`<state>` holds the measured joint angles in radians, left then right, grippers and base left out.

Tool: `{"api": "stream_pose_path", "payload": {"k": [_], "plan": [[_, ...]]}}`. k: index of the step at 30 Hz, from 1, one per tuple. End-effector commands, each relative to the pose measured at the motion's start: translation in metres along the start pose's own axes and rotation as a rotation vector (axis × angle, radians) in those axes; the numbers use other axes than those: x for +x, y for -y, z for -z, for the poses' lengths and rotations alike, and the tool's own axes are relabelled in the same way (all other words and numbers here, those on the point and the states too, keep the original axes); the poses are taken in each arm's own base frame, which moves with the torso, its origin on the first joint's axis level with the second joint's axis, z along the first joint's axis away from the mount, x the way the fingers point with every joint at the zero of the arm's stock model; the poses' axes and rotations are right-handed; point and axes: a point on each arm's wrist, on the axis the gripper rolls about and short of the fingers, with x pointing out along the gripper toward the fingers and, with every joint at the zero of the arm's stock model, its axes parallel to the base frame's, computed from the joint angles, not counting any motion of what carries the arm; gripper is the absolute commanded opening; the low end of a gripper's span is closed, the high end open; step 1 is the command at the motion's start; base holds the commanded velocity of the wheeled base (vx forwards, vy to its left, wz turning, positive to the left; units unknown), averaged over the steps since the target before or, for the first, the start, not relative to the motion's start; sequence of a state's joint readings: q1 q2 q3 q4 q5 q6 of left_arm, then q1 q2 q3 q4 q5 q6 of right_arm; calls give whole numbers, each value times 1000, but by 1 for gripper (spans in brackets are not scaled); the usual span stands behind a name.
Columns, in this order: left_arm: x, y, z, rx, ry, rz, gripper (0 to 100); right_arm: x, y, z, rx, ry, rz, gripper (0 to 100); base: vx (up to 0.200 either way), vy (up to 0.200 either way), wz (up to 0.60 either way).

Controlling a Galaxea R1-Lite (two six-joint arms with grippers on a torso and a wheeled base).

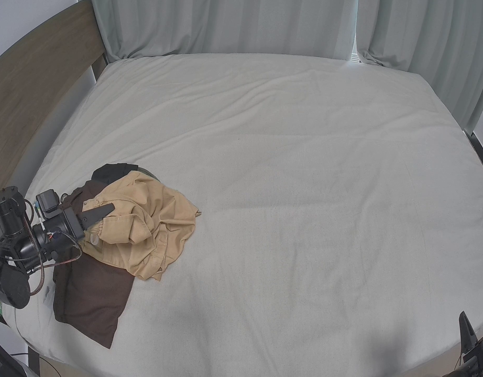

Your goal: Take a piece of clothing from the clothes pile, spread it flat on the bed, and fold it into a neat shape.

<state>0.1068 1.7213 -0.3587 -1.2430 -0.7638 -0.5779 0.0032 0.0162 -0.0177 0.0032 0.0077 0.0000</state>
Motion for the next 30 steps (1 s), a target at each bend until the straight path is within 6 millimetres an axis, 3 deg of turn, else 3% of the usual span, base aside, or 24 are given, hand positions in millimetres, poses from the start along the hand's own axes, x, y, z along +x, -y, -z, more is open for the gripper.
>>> {"api": "stream_pose_path", "payload": {"k": [1,22,30], "plan": [[1,22,-4,-43,34,37,0,0,0,5,0,-3,0,100,0,0,0],[17,45,6,-96,59,32,0,0,0,5,0,-3,0,100,0,0,0],[23,68,8,-174,126,22,0,0,0,5,0,-3,0,100,0,0,0]]}}
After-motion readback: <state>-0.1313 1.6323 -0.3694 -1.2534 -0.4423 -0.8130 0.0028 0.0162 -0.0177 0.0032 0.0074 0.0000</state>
